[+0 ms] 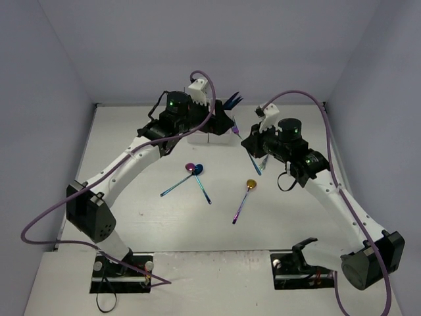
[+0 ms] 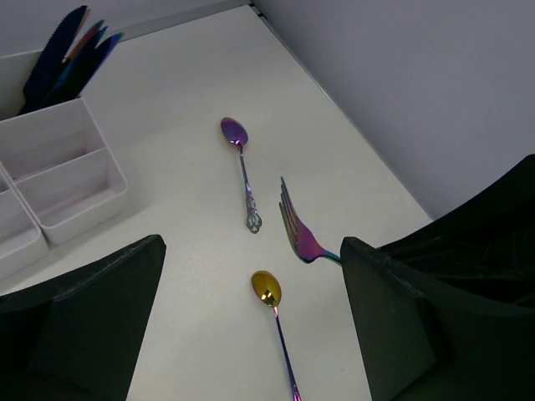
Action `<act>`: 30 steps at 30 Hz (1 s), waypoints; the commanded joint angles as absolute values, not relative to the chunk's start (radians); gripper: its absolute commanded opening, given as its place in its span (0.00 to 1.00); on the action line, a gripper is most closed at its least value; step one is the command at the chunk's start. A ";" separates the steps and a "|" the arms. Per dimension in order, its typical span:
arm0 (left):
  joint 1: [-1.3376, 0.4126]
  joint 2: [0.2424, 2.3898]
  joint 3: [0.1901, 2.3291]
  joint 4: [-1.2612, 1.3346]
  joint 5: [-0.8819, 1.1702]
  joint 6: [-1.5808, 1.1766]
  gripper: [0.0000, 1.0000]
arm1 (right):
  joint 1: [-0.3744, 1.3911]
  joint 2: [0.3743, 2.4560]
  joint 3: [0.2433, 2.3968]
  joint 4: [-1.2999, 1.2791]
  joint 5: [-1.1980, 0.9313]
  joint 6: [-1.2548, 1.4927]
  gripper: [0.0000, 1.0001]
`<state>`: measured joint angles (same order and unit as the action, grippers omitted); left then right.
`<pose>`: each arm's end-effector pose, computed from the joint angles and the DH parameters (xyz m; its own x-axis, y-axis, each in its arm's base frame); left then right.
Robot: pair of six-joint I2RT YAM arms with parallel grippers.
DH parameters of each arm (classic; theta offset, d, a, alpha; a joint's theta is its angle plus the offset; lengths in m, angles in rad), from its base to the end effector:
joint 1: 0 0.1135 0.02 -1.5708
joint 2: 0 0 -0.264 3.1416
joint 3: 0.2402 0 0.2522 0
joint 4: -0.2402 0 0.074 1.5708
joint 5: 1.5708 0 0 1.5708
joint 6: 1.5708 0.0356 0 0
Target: Sort the eating utensils into containers
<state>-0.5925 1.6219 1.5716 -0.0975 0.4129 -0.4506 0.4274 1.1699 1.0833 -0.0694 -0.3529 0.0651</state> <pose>0.3127 -0.2277 0.4091 -0.4761 -0.1604 -0.8646 0.7036 0.5203 -0.4839 0.2427 0.1241 0.3785 -0.1866 -0.0179 -0.9823 -0.6890 0.7151 0.1179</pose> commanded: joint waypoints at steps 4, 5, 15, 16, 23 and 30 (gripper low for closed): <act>-0.619 1.649 1.643 0.046 0.477 -0.496 0.68 | 0.437 1.159 1.092 -0.011 -0.414 0.046 0.00; -0.620 1.654 1.644 0.048 0.480 -0.501 0.64 | 0.437 1.161 1.093 -0.011 -0.414 0.046 0.00; -0.638 1.688 1.663 0.065 0.471 -0.516 0.00 | 0.437 1.173 1.117 -0.011 -0.404 0.026 0.01; -0.638 1.685 1.661 0.068 0.465 -0.512 0.00 | 0.437 1.173 1.118 -0.011 -0.401 0.024 0.04; -0.621 1.653 1.656 0.058 0.380 -0.445 0.00 | 0.435 1.189 1.124 -0.011 -0.328 0.021 0.70; -0.492 1.636 1.714 0.002 0.172 -0.354 0.00 | 0.418 1.170 1.115 -0.011 -0.149 0.051 1.00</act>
